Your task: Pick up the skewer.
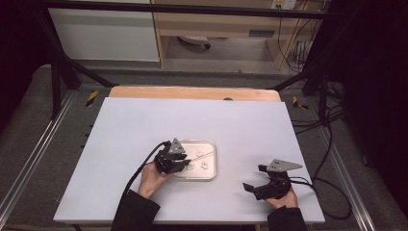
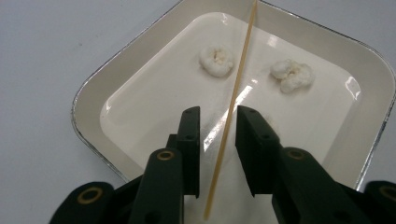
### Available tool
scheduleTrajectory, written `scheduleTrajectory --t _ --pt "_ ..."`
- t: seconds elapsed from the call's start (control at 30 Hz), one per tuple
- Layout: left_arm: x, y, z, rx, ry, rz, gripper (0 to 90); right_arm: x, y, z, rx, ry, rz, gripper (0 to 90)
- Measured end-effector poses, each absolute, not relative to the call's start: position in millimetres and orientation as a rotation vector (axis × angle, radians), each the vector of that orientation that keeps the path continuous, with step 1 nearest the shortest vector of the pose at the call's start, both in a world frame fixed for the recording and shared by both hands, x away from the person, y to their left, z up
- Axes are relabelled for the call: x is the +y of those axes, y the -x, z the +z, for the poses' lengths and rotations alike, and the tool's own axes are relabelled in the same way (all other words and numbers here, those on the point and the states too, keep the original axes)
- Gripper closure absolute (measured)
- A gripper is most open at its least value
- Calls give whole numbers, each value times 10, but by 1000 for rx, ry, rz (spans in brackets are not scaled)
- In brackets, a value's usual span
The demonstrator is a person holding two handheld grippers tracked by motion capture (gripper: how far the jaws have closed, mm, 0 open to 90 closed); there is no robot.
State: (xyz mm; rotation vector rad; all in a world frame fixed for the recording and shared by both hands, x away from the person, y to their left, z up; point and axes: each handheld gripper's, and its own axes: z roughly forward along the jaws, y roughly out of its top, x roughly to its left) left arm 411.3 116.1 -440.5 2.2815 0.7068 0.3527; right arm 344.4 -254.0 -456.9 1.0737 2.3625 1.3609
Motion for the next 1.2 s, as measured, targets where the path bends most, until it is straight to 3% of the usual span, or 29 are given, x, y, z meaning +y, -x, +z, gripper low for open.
scheduleTrajectory --t 0.13,0.47,1.2 --pt "1152 -4120 -4426 693 -2291 337 800 -2538 -3444 -4572 2364 -1073 1360 6" --pt "1140 -4120 -4453 663 -2296 324 868 -2539 -3446 -4573 2368 -1068 1357 7" --pt "1226 -3982 -4312 649 -2229 357 883 -2537 -3445 -4574 2370 -1065 1352 8"
